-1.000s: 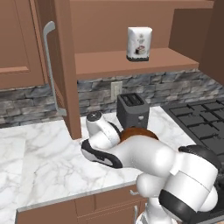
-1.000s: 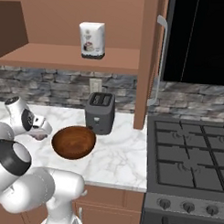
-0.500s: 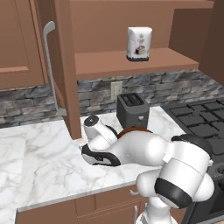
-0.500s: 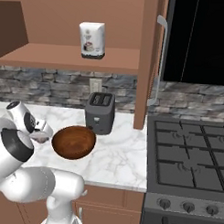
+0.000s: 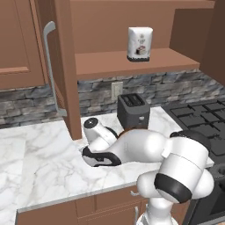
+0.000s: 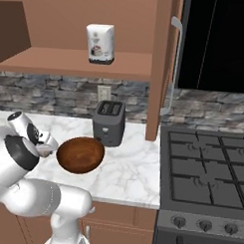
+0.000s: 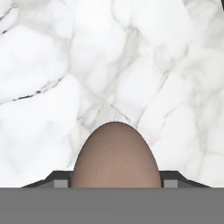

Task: Pick the egg and butter from the fridge and place them by the bowl for mixing.

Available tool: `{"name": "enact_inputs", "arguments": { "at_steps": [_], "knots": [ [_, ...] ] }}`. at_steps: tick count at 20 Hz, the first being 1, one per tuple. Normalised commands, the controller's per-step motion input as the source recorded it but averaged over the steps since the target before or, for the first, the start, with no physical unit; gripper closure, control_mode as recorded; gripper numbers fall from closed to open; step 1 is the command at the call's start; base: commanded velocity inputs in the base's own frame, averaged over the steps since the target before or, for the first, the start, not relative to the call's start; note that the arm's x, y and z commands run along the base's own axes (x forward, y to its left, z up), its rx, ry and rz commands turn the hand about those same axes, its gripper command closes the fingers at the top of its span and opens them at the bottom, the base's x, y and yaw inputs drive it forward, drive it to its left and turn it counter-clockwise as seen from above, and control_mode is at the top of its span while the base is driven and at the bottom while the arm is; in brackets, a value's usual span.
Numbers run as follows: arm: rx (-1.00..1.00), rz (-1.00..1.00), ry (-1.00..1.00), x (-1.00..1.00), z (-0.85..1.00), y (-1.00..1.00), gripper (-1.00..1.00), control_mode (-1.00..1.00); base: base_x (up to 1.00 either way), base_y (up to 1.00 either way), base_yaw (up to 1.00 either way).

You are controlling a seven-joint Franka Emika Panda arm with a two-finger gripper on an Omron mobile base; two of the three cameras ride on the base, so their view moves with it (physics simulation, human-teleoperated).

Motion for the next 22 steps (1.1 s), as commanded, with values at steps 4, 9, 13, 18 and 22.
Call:
{"name": "enact_inputs", "arguments": {
  "at_steps": [4, 9, 13, 18, 22],
  "knots": [
    [0.00, -0.03, 0.00, 0.13, 0.28, 0.01, -1.00, -1.00, 0.00, 0.00, 0.00],
    [0.00, 0.00, 0.00, -0.03, 0.93, 0.00, -1.00, -1.00, 0.00, 0.00, 0.00],
    [0.00, -0.02, -0.04, -0.84, 1.00, -0.11, -1.00, -1.00, 0.00, 0.00, 0.00],
    [0.00, -0.03, -0.25, -1.00, 0.88, -0.56, -1.00, -1.00, 0.00, 0.00, 0.00],
    [0.00, -0.02, -0.40, -1.00, 0.67, -0.81, -1.00, -1.00, 0.00, 0.00, 0.00]
  ]
}}
